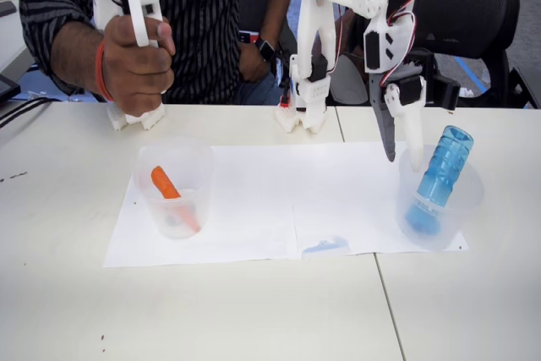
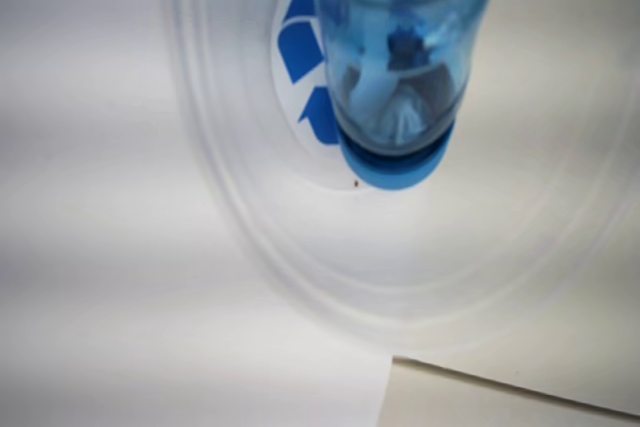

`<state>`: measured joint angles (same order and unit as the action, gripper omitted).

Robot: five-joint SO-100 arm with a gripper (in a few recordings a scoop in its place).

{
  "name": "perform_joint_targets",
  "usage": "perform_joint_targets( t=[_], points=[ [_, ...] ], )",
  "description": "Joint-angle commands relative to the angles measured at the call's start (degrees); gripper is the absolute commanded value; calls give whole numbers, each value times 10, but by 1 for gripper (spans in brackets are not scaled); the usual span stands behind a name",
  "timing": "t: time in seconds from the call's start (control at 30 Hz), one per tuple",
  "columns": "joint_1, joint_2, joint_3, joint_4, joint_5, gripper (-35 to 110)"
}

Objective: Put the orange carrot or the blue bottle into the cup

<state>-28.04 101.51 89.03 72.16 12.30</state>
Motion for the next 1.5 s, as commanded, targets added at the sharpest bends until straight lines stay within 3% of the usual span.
perform_joint_targets(
  t=[0.0,0.2,0.7,0.93,1.13,1.47],
  points=[
    [-4,74,-84,4,-11,33],
    [-10,69,-124,18,-16,33],
    [-13,-82,-374,192,-14,33],
    [-13,-64,-448,274,-14,33],
    [-5,56,-417,277,-15,33],
    [4,284,-187,274,-18,33]
  ],
)
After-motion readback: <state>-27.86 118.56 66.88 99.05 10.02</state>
